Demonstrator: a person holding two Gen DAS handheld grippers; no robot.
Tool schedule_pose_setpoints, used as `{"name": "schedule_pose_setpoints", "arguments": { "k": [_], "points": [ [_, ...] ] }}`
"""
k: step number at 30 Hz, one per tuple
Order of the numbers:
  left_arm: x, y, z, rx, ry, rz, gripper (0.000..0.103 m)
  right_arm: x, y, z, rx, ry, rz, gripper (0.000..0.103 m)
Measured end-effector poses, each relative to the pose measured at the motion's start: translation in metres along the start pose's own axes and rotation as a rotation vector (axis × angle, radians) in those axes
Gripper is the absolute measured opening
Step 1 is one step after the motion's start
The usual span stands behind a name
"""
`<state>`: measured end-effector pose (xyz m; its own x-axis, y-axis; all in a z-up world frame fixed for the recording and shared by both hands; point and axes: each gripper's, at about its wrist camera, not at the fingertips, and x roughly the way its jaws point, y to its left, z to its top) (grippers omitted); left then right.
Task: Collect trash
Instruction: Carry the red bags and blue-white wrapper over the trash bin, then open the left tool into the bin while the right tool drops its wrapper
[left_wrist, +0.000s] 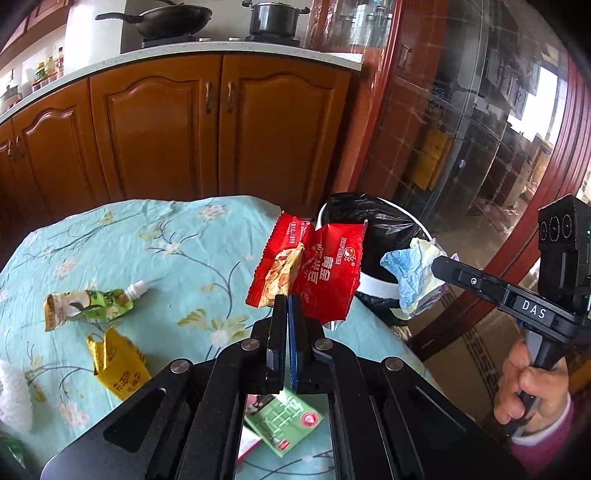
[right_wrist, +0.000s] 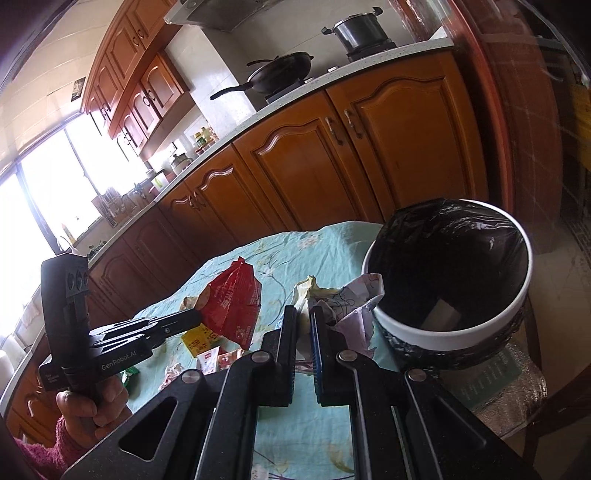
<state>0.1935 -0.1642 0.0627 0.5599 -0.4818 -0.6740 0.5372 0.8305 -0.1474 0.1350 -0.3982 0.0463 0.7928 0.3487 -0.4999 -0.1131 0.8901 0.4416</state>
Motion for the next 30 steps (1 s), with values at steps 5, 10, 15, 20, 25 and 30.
{"name": "schedule_pose_setpoints", "arguments": {
  "k": [5,10,15,20,25,30],
  "points": [
    [0.02,-0.021,0.017,0.031,0.013,-0.031,0.0,-0.004,-0.024,0.011,0.02,-0.016,-0.044,0.007],
    [0.042,-0.037,0.032,0.053,0.038,-0.057,0.0,-0.002,-0.05,0.023,0.036,-0.019,-0.091,0.007],
    [0.064,-0.057,0.051,0.093,0.064,-0.07,0.0,0.002,-0.072,0.035,0.052,-0.016,-0.133,0.007],
    [0.089,-0.072,0.067,0.133,0.096,-0.061,0.0,0.007,-0.087,0.046,0.058,-0.013,-0.156,0.007],
    [0.11,-0.08,0.074,0.151,0.132,-0.058,0.0,0.013,-0.099,0.053,0.069,-0.003,-0.167,0.007],
    [0.127,-0.082,0.078,0.152,0.165,-0.051,0.0,0.021,-0.11,0.058,0.077,0.021,-0.171,0.007]
  ]
}}
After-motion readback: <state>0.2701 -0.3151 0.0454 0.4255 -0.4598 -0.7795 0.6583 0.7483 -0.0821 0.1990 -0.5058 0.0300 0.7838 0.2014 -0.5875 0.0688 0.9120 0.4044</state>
